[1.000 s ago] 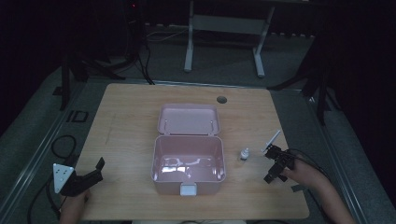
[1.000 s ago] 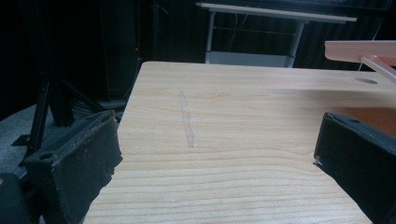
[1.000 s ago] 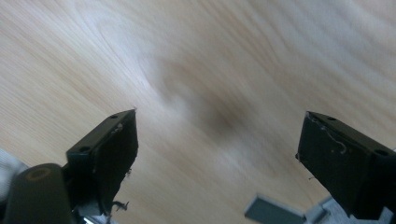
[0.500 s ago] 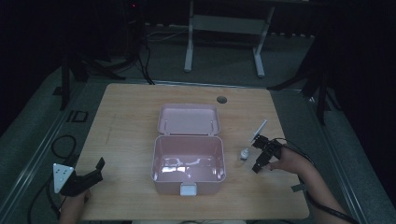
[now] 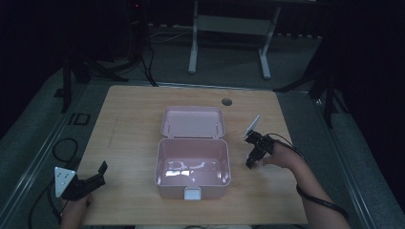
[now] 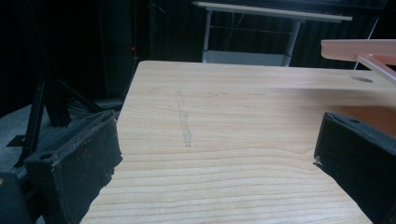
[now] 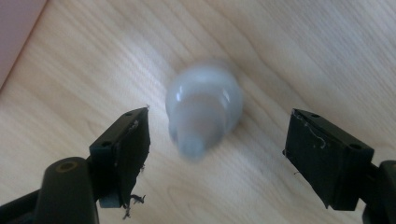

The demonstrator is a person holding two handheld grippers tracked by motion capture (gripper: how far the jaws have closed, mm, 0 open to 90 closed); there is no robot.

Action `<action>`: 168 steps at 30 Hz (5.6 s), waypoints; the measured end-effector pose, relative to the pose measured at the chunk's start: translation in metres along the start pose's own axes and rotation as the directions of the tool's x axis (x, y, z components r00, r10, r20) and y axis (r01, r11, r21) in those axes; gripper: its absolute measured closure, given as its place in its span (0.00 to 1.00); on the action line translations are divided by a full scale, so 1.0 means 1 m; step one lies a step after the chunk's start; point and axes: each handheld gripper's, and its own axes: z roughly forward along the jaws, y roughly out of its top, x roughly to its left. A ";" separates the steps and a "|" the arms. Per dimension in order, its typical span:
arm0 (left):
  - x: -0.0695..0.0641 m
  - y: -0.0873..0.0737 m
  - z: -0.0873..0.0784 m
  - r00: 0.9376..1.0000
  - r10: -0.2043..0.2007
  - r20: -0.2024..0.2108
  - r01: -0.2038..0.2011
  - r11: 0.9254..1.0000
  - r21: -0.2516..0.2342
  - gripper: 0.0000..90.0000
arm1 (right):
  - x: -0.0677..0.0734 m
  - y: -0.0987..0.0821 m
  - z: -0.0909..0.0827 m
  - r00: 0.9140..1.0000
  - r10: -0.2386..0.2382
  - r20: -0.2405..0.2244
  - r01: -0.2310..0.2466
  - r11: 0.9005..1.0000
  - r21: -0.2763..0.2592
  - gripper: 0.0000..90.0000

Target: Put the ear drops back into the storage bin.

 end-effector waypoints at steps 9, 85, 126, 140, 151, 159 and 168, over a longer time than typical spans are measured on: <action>0.000 0.000 0.000 1.000 0.000 0.004 0.000 1.000 0.002 0.00 | 0.002 0.015 0.013 1.000 0.007 -0.014 -0.007 1.000 0.021 0.42; 0.001 0.000 0.000 1.000 -0.004 -0.003 0.004 1.000 0.005 0.01 | 0.090 -0.031 -0.047 0.665 -0.745 0.058 0.734 0.666 0.133 0.66; 0.001 0.000 0.000 1.000 -0.006 -0.001 0.006 1.000 0.006 0.01 | 0.152 0.009 -0.122 0.639 -0.765 0.086 0.755 0.644 0.120 0.66; 0.001 0.000 0.000 1.000 -0.009 0.001 0.009 1.000 0.005 0.01 | 0.178 0.034 -0.106 0.584 -0.810 0.052 0.803 0.585 0.110 0.66; 0.001 0.000 0.001 1.000 -0.009 0.004 0.009 1.000 0.006 0.00 | 0.178 0.047 -0.079 0.579 -0.815 0.032 0.805 0.577 0.137 0.66; 0.001 0.000 0.001 1.000 -0.009 0.005 0.009 1.000 0.006 0.01 | 0.177 0.056 -0.056 0.568 -0.823 0.028 0.812 0.566 0.141 0.66; 0.001 0.000 0.001 1.000 -0.008 0.008 0.008 1.000 0.006 0.01 | 0.176 0.060 -0.030 0.543 -0.839 0.021 0.825 0.538 0.173 0.66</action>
